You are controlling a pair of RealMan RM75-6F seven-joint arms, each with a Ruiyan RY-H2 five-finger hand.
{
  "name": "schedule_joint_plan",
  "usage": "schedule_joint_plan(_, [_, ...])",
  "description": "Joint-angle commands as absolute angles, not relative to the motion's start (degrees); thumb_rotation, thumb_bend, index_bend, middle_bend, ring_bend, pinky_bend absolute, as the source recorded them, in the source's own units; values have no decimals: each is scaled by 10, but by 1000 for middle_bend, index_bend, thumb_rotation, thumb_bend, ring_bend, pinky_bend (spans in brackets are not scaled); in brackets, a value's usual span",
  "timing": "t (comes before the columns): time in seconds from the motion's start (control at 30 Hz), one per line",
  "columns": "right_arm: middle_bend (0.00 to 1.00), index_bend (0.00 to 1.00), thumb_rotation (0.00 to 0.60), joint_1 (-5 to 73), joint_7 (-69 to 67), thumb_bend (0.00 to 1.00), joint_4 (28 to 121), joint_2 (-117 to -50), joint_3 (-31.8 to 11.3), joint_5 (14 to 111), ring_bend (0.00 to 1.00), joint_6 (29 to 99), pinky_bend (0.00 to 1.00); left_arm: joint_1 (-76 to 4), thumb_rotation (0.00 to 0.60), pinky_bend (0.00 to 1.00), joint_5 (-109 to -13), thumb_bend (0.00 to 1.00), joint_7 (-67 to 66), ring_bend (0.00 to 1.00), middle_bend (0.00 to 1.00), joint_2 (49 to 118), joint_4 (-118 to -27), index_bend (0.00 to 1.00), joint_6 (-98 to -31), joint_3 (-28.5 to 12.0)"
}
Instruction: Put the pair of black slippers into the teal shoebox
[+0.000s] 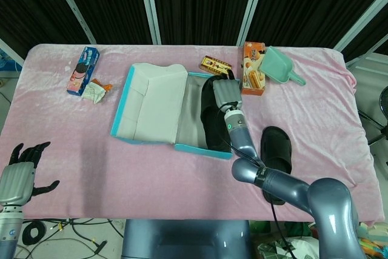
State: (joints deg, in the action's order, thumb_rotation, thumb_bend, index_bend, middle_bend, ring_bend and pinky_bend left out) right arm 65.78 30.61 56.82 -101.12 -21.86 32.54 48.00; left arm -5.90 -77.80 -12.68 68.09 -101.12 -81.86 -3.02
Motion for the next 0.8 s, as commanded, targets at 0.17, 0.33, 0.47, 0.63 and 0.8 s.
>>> schedule_joint_plan(0.17, [563,478,600,655,343,248,569,-1006,-201,313,205,475,61,-61,600,0,-777,0,-130,163,191,680,-1014,149,-817,-31])
schedule_joint_plan(0.33, [586,485,600,653,353,248,565,-1011,-198,312,228,482,61,-62,600,0,-777,0,-133,163,190,681,-1016,149,-816,-31])
schedule_joint_plan(0.47, [595,488,600,652,363,248,566,-1015,-207,290,237,488,61,-62,600,0,-776,0,-133,163,190,681,-1017,149,-816,-31])
schedule_joint_plan(0.63, [602,489,600,655,410,248,580,-1015,-215,236,246,503,62,-62,600,0,-774,0,-132,163,190,682,-1016,149,-815,-31])
schedule_joint_plan(0.8, [594,489,600,659,463,247,611,-1004,-218,184,247,527,61,-63,600,0,-775,0,-131,163,190,682,-1015,149,-815,-31])
